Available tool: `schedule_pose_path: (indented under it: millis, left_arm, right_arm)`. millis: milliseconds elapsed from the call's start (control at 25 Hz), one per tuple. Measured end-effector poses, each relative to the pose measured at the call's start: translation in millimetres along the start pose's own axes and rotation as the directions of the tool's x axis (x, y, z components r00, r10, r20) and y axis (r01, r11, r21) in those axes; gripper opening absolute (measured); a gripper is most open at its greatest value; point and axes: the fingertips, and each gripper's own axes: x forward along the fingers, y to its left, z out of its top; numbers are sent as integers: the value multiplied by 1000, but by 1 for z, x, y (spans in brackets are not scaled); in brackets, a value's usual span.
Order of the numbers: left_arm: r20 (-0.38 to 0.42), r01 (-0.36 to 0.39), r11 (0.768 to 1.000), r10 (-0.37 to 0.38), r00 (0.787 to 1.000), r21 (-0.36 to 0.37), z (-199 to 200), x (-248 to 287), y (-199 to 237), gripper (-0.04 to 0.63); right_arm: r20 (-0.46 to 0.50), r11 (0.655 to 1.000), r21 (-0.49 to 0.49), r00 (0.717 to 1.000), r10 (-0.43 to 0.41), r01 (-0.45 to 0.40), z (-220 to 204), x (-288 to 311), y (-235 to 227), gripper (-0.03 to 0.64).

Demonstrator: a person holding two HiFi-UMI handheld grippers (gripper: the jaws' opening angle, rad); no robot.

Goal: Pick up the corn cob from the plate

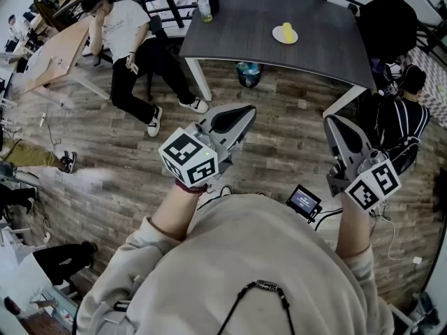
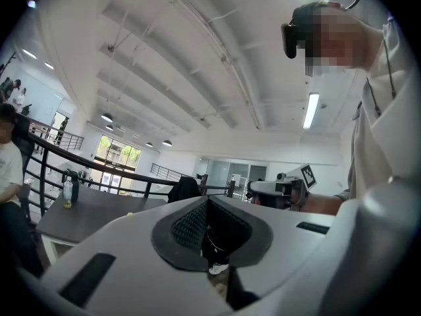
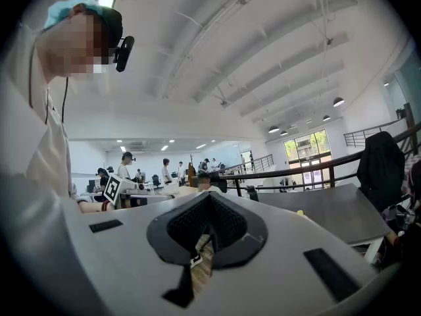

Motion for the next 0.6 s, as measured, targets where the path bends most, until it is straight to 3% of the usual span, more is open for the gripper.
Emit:
schedule_pose_path:
  millis: [160, 360, 600]
  left_arm:
    - [12, 3, 1000, -3, 1000, 5, 9, 18, -14, 6]
    - [34, -3, 996, 0, 999, 89, 12, 34, -29, 6]
    - [17, -12, 995, 10, 1000, 100, -1, 47, -46, 6]
  right_arm:
    - [11, 1000, 7, 1000, 6, -7, 4, -12, -13, 15]
    - [2, 1000, 12, 1000, -27, 27, -11, -26, -47, 15]
    - [46, 999, 39, 999, -3, 1, -20, -49, -67, 15]
